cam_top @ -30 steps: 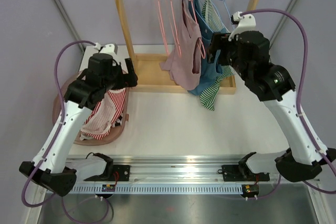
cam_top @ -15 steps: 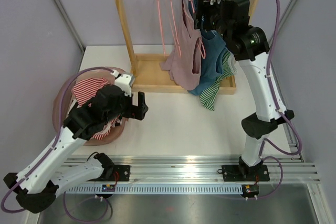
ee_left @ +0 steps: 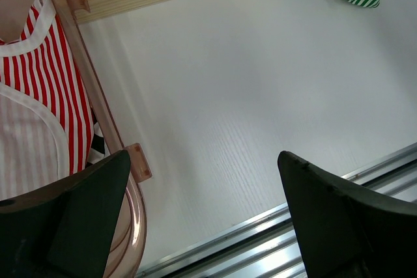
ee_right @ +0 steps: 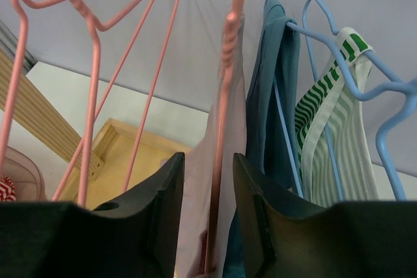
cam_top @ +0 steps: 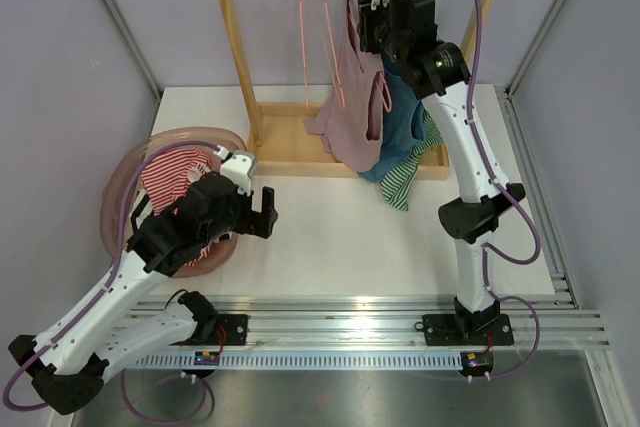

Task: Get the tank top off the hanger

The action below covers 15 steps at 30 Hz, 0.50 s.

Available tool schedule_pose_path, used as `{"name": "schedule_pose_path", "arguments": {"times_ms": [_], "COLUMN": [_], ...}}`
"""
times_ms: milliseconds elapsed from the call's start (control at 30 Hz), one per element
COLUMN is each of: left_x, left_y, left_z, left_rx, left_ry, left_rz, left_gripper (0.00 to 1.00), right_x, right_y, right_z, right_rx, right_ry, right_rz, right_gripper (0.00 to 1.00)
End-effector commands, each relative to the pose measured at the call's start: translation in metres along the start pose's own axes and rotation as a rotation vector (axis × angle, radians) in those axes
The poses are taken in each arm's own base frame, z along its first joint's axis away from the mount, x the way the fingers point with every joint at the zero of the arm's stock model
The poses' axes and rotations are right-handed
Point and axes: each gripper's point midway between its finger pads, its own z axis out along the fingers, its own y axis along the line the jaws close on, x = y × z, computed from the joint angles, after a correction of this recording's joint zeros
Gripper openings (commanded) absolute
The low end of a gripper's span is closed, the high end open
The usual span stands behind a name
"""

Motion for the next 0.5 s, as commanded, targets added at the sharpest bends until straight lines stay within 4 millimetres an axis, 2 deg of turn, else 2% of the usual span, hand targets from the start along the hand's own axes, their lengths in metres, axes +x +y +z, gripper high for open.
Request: {"name": "schedule_pose_path", "arguments": {"times_ms": [0, 67, 167, 267, 467], "left_x": [-0.01, -0.011, -0.012, -0.012, -0.013], "left_y": [-0.001, -0.001, -0.002, -0.002, -0.003], "left_z": [0.002, 0.001, -0.001, -0.001, -0.002], "left_rx": [-0.002, 0.004, 0.012, 0.013, 0.018], "left_ry": [-0.042, -0.05, -0.055, -0.055, -0.06], "left_rz": [0.014, 0.015, 0.015, 0.015, 0.008], "left_gripper": [0.99, 0.99, 0.99, 0.99, 0.99], "right_x": [-0.039, -0.04, -0.046, -0.057, -0.099], "right_y": [-0.005, -0.007, -0.007, -0.004, -0.006], "right_z": [-0.004, -0.002, -0.005, -0.011, -0.045], "right_rx": [-0.004, 0.001, 0.002, -0.015, -0.031], "right_ry": [-0.133, -0.14, -0.159, -0.194, -0.31], "right_rz": [-0.007, 0.003, 0.015, 0.048, 0.1], "right_gripper": [0.35, 0.28, 0.0, 0.0, 0.0]}}
